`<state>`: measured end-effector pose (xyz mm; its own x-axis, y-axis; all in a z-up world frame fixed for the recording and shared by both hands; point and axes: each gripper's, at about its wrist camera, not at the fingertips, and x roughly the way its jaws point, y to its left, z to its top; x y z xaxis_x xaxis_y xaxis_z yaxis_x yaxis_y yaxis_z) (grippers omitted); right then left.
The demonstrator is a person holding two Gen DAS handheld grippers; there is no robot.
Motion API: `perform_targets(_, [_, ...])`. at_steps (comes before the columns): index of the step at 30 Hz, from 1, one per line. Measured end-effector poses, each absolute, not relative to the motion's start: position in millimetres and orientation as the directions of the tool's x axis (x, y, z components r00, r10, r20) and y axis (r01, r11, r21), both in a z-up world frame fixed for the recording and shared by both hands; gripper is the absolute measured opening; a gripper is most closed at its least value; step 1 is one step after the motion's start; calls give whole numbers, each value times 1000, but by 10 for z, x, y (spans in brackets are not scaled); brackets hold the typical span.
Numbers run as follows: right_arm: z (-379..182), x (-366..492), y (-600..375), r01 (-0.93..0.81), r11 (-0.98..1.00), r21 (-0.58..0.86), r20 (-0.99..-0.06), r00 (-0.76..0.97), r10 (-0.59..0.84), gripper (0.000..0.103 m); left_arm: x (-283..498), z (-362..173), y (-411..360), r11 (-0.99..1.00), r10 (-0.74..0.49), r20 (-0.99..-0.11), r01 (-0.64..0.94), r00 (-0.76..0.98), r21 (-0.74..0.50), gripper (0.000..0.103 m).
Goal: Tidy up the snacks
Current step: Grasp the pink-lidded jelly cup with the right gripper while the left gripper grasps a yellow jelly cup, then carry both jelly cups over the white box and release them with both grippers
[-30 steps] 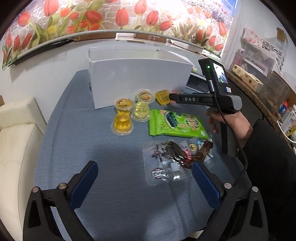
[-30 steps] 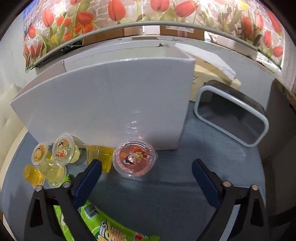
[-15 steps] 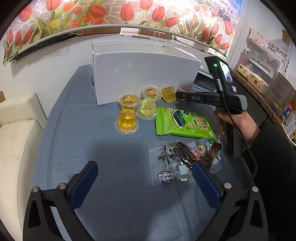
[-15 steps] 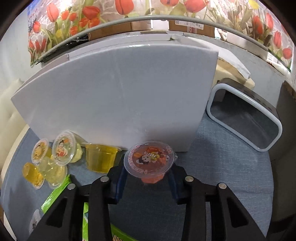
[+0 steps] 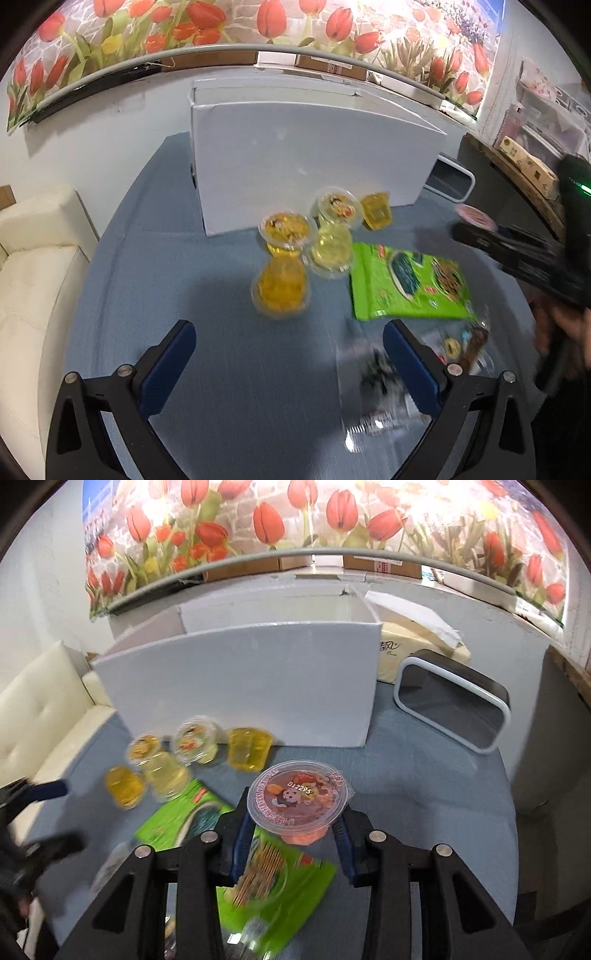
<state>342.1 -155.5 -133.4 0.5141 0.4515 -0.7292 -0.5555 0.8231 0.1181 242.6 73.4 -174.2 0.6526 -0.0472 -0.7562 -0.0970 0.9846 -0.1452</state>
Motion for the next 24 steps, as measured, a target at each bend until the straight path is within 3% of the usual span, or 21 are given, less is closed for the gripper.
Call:
perform_targets(8, [-1135,2977,-1783,-561,815,141,-693,532,486,42,2812,-1857,727,990,-22,-761,-94,648,-108,100])
perform_targets(13, [-1070,2852,-1849,-557,817,151,-679,542,495,42,2923,-1961,647,995,-9,-777,-75,629,-71,78])
perform_targets(14, [-1066,2839,-1850,-556,818,150,-678,544,494,42,2934,-1990,631,995,-17,-784,-66,621,-74,65])
perform_targets(15, [-1064,2827,-1848,-554,820,144,-677,548,490,42,2927,-2002,619,995,-8,-782,-72,623,-68,62])
perform_targets(16, [-1065,2825,-1849,-555,819,147,-677,547,492,42,2920,-1998,619,995,1,-778,-77,629,-62,48])
perform_targets(20, [-1086,2829,-1836,-557,816,152,-679,541,496,42,2896,-1983,671,994,-31,-773,-65,634,-93,42])
perform_targets(24, [-1099,2793,-1800,-562,812,159,-679,534,503,42,2796,-1893,716,994,-38,-758,-54,652,-96,42])
